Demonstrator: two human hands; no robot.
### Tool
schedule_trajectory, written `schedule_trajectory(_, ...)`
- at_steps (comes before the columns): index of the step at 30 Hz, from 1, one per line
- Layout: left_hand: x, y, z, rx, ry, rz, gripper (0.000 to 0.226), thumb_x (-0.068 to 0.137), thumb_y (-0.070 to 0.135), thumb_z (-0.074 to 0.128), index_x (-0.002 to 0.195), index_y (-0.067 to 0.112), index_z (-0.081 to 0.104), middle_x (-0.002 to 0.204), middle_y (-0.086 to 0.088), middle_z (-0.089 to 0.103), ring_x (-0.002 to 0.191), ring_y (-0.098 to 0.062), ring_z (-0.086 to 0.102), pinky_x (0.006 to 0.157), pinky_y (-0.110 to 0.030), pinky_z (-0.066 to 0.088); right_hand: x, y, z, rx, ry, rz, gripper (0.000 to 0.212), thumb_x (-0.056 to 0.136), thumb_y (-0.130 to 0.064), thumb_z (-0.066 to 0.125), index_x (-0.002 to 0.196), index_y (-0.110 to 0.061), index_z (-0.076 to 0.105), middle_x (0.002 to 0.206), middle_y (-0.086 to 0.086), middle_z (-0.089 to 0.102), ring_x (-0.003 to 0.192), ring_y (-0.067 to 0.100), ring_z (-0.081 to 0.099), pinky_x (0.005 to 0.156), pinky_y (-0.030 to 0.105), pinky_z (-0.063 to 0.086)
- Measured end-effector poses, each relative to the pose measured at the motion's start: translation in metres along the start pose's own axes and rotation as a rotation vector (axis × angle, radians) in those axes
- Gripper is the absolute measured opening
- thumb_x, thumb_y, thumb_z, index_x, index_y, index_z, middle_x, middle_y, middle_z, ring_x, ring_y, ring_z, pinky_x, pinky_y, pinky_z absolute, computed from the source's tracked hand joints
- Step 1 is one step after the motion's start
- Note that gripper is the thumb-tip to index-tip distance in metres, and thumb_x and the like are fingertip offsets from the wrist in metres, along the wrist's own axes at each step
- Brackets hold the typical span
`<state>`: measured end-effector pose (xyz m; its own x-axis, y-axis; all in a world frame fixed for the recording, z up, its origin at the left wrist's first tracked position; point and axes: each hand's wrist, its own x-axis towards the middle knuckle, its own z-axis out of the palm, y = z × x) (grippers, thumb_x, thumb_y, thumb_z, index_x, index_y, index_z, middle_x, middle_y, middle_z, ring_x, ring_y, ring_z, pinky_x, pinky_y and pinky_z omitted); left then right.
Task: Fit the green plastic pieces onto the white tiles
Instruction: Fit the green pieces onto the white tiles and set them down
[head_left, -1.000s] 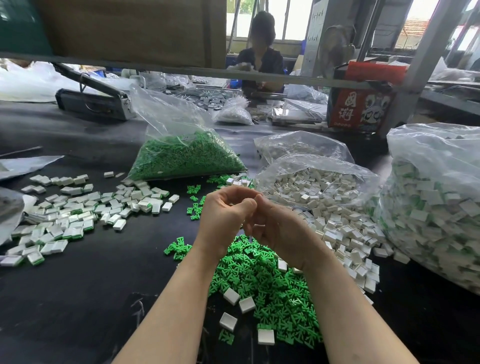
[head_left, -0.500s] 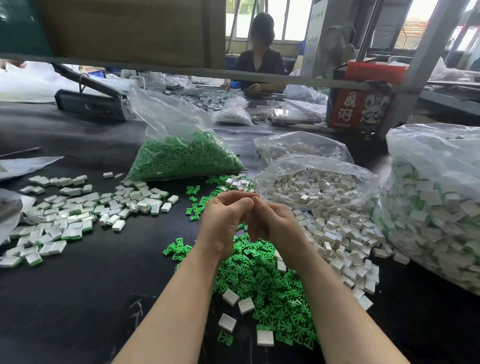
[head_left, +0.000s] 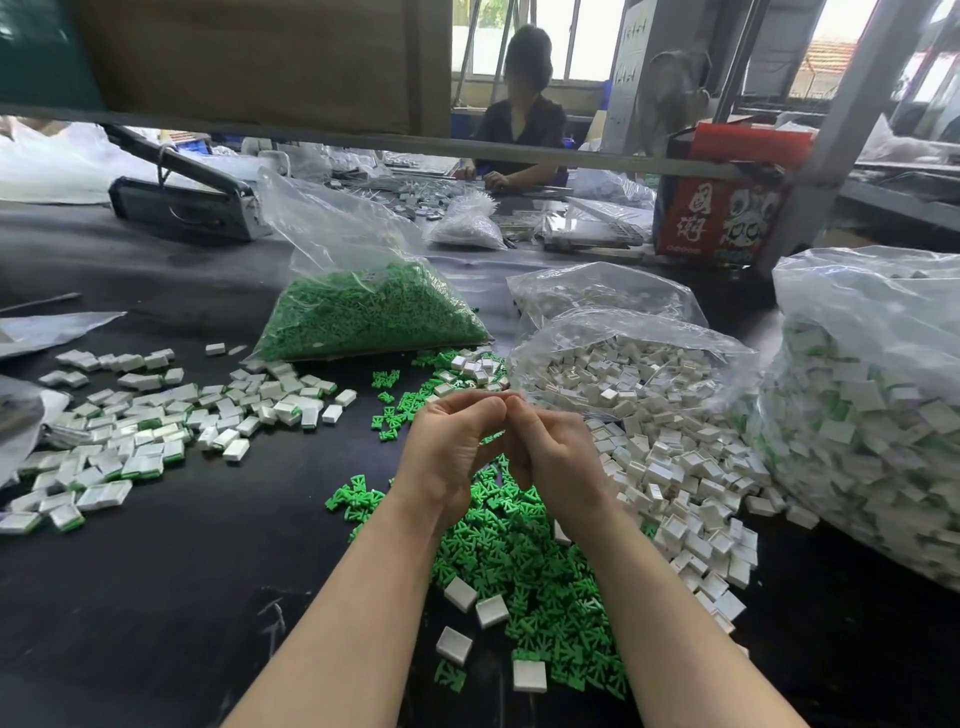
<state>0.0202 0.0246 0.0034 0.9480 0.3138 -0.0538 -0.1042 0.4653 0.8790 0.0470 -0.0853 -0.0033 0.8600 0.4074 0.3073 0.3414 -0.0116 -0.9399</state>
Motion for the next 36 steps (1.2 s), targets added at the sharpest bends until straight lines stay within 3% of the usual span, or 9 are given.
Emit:
schedule_trajectory(5,-0.002,0.0,0.001,-0.026,-0.017,-0.021,0.043,0.09,-0.009,0.051,0.058,0.01,0.074,0.062,-0.011,0.068,0.048,-0.021,0.062,0.04,-0.027,0.051,0.001,0.003,0.0,0.043,-0.009,0.017,0.043,0.104,-0.02,0.045,0.066,-0.019,0.066,0.043,-0.008,0.056,0.038,0.003,0.043,0.04,0.015,0.033)
schedule_trajectory(12,-0.004,0.0,0.004,-0.059,-0.017,-0.041,0.047,0.09,-0.01,0.051,0.055,0.011,0.075,0.058,-0.008,0.068,0.047,-0.016,0.063,0.041,-0.023,0.051,0.001,0.008,-0.002,0.034,0.003,0.036,0.044,0.104,-0.022,0.046,0.065,-0.023,0.068,0.044,-0.006,0.052,0.041,0.008,0.043,0.042,0.02,0.033)
schedule_trajectory(17,-0.005,0.0,0.008,-0.066,0.014,-0.044,0.046,0.089,-0.012,0.051,0.054,0.009,0.074,0.057,-0.01,0.066,0.044,-0.017,0.061,0.039,-0.024,0.05,0.003,0.01,-0.004,0.02,-0.02,0.064,0.04,0.104,-0.022,0.044,0.089,0.0,0.073,0.047,-0.005,0.055,0.044,0.009,0.043,0.044,0.024,0.033)
schedule_trajectory(19,-0.006,0.0,0.009,-0.069,0.013,-0.05,0.046,0.089,-0.012,0.051,0.054,0.008,0.074,0.058,-0.011,0.067,0.045,-0.017,0.062,0.039,-0.024,0.05,0.003,0.011,-0.004,0.022,-0.021,0.071,0.038,0.104,-0.022,0.044,0.095,0.001,0.073,0.049,-0.004,0.056,0.045,0.009,0.044,0.044,0.024,0.033)
schedule_trajectory(26,-0.007,0.0,0.008,-0.089,0.046,-0.077,0.032,0.088,-0.012,0.052,0.065,0.001,0.07,0.061,-0.013,0.068,0.046,-0.019,0.064,0.039,-0.025,0.051,0.004,0.014,-0.004,0.007,-0.008,0.076,0.038,0.104,-0.022,0.045,0.08,-0.013,0.073,0.046,-0.004,0.053,0.043,0.007,0.043,0.043,0.023,0.032)
schedule_trajectory(30,-0.006,0.0,0.008,-0.085,0.039,-0.079,0.041,0.089,-0.012,0.051,0.058,0.006,0.073,0.06,-0.012,0.068,0.047,-0.019,0.064,0.039,-0.025,0.051,0.005,0.016,-0.005,-0.018,-0.007,0.05,0.04,0.104,-0.023,0.044,0.083,-0.006,0.073,0.049,-0.001,0.056,0.042,0.007,0.044,0.042,0.021,0.033)
schedule_trajectory(33,-0.004,0.002,0.003,-0.035,-0.009,-0.054,0.036,0.088,-0.009,0.054,0.065,0.008,0.076,0.067,-0.011,0.071,0.055,-0.017,0.067,0.047,-0.024,0.054,0.006,0.014,-0.003,0.073,-0.044,0.058,0.047,0.106,-0.028,0.038,0.094,0.001,0.072,0.051,0.001,0.053,0.041,0.006,0.041,0.041,0.017,0.031)
schedule_trajectory(36,-0.004,0.004,-0.001,0.04,-0.084,0.031,0.022,0.086,-0.004,0.061,0.079,0.009,0.078,0.073,-0.009,0.073,0.061,-0.014,0.067,0.057,-0.021,0.055,0.006,0.01,-0.002,0.265,-0.078,0.147,0.055,0.104,-0.039,0.033,0.073,-0.007,0.066,0.047,-0.008,0.045,0.038,0.002,0.038,0.039,0.014,0.03)
